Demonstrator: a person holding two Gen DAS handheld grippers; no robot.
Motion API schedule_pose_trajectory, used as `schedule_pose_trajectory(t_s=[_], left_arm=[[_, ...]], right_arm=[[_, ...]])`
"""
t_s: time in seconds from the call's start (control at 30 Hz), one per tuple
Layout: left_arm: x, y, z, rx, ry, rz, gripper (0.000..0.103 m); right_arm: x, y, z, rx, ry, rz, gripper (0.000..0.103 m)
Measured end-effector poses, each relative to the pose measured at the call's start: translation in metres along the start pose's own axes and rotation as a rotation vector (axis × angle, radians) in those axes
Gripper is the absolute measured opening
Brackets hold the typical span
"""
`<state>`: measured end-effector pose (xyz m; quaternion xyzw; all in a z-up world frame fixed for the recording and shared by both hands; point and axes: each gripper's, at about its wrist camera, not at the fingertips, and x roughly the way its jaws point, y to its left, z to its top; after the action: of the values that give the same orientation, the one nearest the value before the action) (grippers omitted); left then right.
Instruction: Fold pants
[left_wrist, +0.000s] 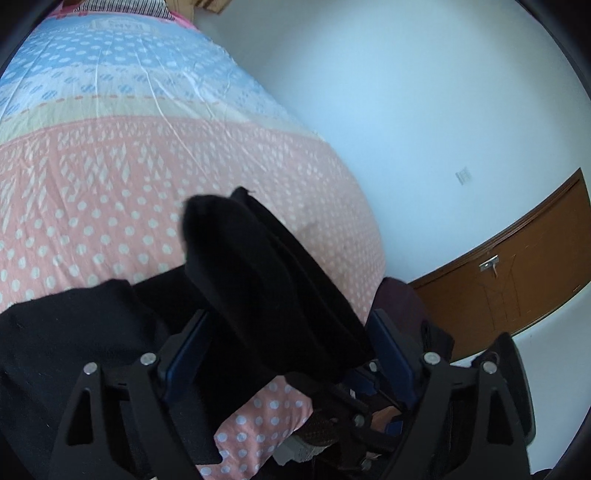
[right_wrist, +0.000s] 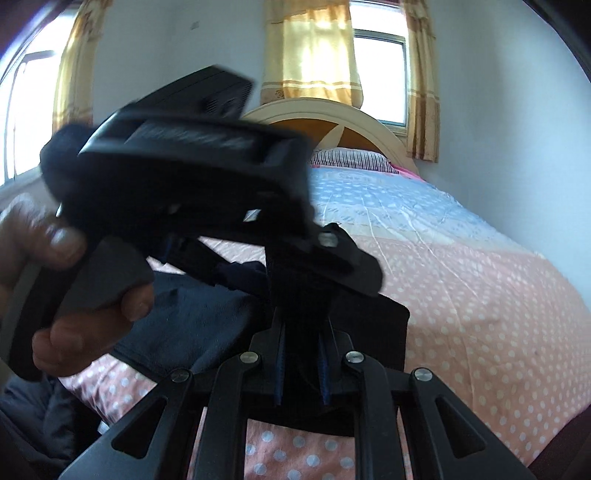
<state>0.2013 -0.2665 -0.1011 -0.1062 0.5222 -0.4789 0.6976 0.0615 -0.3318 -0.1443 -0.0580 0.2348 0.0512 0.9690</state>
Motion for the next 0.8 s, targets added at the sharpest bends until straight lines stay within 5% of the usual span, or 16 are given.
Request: schedule_pose_trajectory(t_s=[0.27,0.37,0.43,0.57,0.67,0.8], left_arm=[[0.022,-0.008,0.009,-0.016,0.086,0.046,0.084],[0.028,-0.009,0.007,0.005,0.133,0.098,0.042],[0.027,-0.009,0.008,0.030,0.150,0.117,0.016],[0.025,-0.021,0.025,0.057,0.149,0.117,0.016],[0.038,-0.044,0.044,0.110,0.164,0.116,0.016],[0.079,-0.071,0.063,0.136,0.213,0.096,0.016]], right_arm=[[0.001,0.007,-0.008,-0.108,-0.002,-0.030,0.015],[-0.003,-0.019,-0.009,-0.052,-0.010,0.028,0.026],[-0.010,-0.046,-0.009,0.025,-0.039,0.047,0.042],[-0.028,-0.117,-0.015,0.280,-0.121,0.047,0.048],[-0.041,-0.162,-0.028,0.508,-0.198,-0.049,0.054],[-0.054,-0.184,-0.041,0.632,-0.224,-0.243,0.055]])
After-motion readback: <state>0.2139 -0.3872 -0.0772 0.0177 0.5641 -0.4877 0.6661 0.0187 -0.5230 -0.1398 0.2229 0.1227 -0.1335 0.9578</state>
